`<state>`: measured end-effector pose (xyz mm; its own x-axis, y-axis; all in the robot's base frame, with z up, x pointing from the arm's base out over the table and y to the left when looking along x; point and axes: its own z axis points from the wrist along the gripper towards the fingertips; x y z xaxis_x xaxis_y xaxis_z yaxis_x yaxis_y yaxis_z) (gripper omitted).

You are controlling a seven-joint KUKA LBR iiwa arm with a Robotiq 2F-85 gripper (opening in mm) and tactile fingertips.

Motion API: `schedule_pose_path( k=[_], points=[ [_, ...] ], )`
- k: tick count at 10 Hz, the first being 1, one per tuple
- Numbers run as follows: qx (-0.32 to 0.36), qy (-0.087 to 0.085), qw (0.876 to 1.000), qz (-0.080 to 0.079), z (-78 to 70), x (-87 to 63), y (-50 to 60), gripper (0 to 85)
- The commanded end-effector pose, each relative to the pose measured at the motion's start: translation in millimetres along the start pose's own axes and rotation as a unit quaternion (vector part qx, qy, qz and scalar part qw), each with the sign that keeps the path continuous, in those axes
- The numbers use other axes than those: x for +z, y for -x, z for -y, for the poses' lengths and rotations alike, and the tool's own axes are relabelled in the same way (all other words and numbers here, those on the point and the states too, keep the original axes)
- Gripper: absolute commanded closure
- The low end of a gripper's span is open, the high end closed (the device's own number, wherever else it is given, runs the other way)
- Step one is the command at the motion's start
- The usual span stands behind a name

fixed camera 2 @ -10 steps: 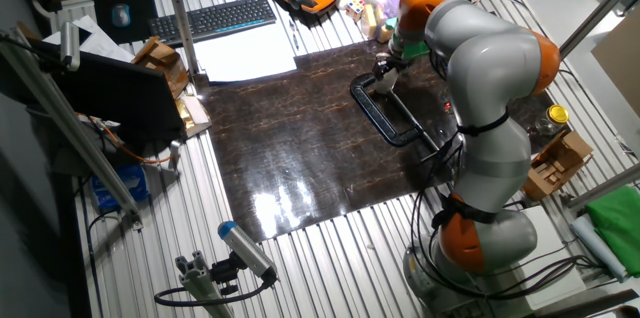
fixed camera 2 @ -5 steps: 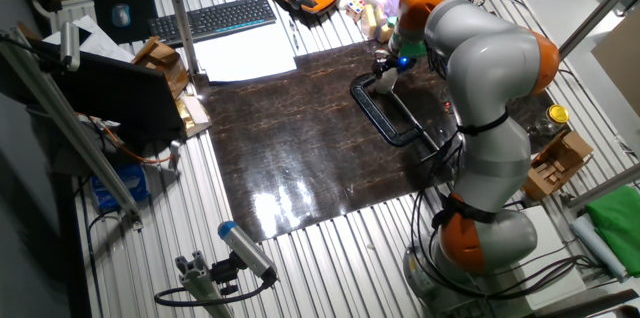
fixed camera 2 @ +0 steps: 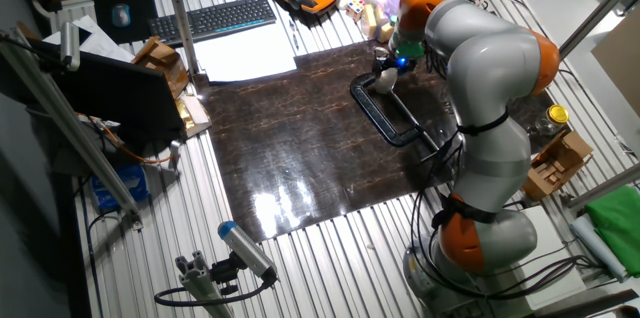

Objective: Screw the lid onto the jar

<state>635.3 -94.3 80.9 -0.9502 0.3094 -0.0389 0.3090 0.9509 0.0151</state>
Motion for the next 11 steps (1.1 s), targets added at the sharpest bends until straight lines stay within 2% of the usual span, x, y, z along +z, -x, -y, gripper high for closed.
schedule_pose_path(
  k=[1, 5, 11],
  points=[
    [0.026, -0.001, 1.000, -0.001, 0.0, 0.0, 0.1, 16.0],
    [0.109, -0.002, 0.994, 0.003, 0.0, 0.4, 0.5, 16.0],
    [0.227, -0.003, 0.974, 0.010, 0.1, 0.1, 1.1, 16.3]
  ],
)
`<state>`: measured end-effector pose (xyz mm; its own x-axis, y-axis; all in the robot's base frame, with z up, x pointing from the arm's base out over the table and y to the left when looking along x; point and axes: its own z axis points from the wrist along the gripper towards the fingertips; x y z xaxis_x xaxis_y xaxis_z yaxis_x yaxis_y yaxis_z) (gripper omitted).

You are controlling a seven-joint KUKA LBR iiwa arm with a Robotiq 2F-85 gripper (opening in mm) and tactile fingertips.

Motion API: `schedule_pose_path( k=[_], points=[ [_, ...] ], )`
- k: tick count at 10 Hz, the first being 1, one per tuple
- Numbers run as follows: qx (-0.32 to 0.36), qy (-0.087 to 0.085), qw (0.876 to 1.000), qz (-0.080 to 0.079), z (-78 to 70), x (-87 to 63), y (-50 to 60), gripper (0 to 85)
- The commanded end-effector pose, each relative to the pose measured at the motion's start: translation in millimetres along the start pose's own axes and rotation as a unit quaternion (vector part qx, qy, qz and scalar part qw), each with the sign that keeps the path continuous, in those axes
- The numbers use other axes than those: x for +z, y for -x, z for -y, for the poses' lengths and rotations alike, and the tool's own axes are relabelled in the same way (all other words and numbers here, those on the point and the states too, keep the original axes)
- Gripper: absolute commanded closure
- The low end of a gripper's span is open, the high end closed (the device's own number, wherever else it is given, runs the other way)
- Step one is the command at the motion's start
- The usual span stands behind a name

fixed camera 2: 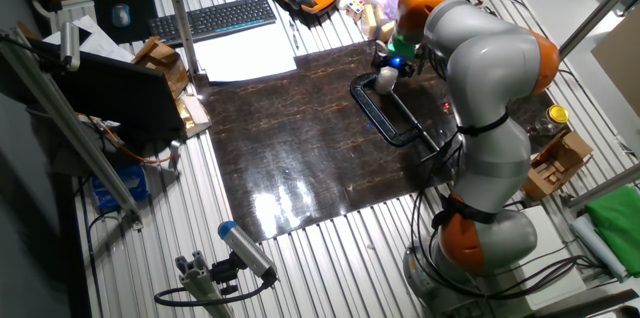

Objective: Screw the lid onto the jar

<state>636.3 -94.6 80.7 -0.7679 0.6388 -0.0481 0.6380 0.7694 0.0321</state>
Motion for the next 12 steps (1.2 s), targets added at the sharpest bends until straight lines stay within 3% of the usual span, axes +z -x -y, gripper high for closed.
schedule_pose_path(
  k=[1, 4, 12],
  points=[
    [0.070, 0.000, 0.998, 0.003, 0.0, 0.0, 0.0, 16.3],
    [0.115, 0.001, 0.993, 0.006, 0.0, 0.0, 0.0, 16.3],
    [0.260, 0.004, 0.965, 0.005, 0.2, 0.8, 0.1, 16.3]
  ],
)
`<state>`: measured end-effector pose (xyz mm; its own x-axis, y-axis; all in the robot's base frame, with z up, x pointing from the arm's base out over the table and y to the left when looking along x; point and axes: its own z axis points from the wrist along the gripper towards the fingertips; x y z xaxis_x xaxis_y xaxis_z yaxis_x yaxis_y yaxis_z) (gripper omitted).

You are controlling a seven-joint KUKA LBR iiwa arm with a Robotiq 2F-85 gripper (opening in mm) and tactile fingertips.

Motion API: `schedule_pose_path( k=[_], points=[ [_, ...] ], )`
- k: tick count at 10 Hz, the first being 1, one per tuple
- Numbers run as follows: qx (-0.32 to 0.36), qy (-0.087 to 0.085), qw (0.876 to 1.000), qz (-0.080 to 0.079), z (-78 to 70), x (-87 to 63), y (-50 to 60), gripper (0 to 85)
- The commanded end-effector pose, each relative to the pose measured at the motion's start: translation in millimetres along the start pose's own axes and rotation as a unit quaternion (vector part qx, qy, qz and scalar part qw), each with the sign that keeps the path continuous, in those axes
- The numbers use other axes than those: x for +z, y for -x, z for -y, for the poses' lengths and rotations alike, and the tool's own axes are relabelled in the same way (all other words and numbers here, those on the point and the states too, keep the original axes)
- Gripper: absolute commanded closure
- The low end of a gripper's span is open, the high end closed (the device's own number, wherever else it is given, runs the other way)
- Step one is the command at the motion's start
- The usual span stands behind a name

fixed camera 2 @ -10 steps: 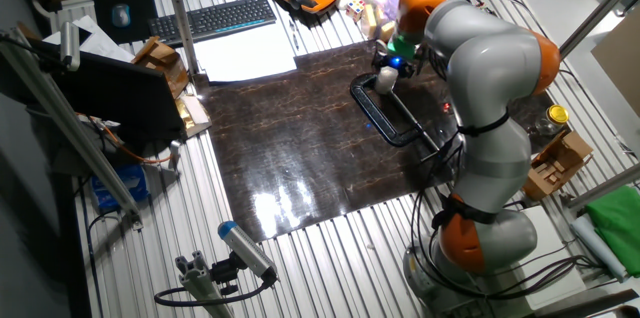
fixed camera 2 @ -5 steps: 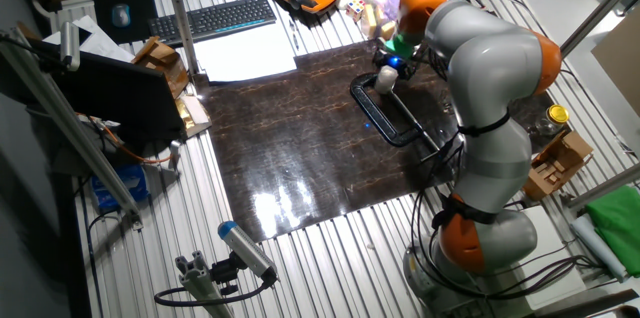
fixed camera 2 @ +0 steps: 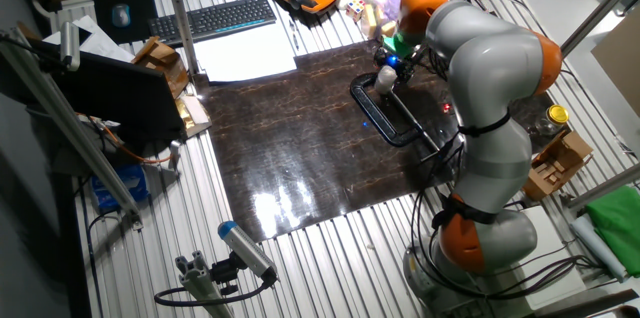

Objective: Screw the lid onto the jar

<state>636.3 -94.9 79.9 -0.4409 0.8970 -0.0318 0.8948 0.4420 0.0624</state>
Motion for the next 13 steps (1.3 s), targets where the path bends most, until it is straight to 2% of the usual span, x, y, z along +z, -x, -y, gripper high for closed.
schedule_pose_path(
  k=[1, 8, 13],
  points=[
    [0.071, -0.003, 0.997, 0.004, 0.1, 0.1, 0.1, 16.3],
    [0.153, -0.012, 0.988, 0.001, 0.5, 0.1, 0.6, 16.3],
    [0.215, -0.019, 0.976, -0.003, 0.8, 1.0, 0.9, 16.3]
  ],
)
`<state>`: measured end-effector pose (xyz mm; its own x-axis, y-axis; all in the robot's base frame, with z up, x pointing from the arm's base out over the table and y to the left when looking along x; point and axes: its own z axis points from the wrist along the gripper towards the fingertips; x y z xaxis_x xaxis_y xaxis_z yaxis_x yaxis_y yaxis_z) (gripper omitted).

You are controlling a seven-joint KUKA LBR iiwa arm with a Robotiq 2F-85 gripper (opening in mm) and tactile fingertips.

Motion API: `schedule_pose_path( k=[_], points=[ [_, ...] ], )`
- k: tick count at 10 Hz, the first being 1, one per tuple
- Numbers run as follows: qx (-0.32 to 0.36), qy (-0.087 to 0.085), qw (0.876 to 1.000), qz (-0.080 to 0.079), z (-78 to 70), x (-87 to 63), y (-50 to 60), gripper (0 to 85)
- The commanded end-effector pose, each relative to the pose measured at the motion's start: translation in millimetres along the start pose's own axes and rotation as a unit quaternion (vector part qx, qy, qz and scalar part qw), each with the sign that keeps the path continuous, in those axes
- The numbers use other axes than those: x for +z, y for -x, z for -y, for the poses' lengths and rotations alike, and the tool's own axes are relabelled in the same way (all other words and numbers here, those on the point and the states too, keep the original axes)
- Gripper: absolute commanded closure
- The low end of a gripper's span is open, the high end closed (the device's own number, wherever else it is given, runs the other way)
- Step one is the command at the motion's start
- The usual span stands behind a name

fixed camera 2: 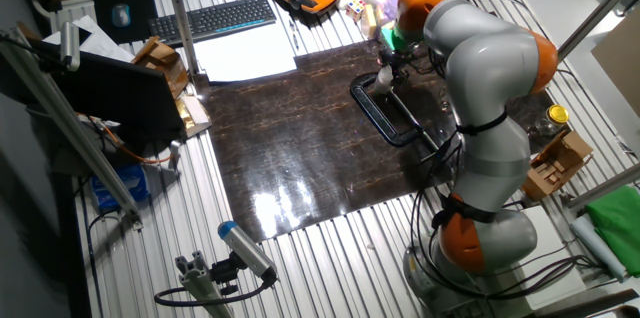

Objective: Screw the lid onto the jar

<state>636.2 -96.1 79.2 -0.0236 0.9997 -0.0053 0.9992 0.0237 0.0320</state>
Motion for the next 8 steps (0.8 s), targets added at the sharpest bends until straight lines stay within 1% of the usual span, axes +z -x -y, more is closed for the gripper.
schedule_pose_path(
  k=[1, 4, 5, 6, 7, 8],
  points=[
    [0.008, -0.001, 1.000, 0.000, 0.2, 0.2, 0.1, 16.3],
    [0.022, -0.001, 1.000, 0.002, -0.2, 0.3, 0.3, 16.3],
    [0.022, -0.001, 1.000, 0.002, -0.1, 0.2, 0.4, 14.3],
    [0.022, -0.001, 1.000, 0.002, -0.3, 0.1, 0.4, 3.3],
    [0.022, -0.001, 1.000, 0.002, -0.7, -0.2, 0.2, 0.7],
    [0.020, -0.003, 1.000, 0.002, -0.9, -0.3, 0.2, 0.0]
  ],
)
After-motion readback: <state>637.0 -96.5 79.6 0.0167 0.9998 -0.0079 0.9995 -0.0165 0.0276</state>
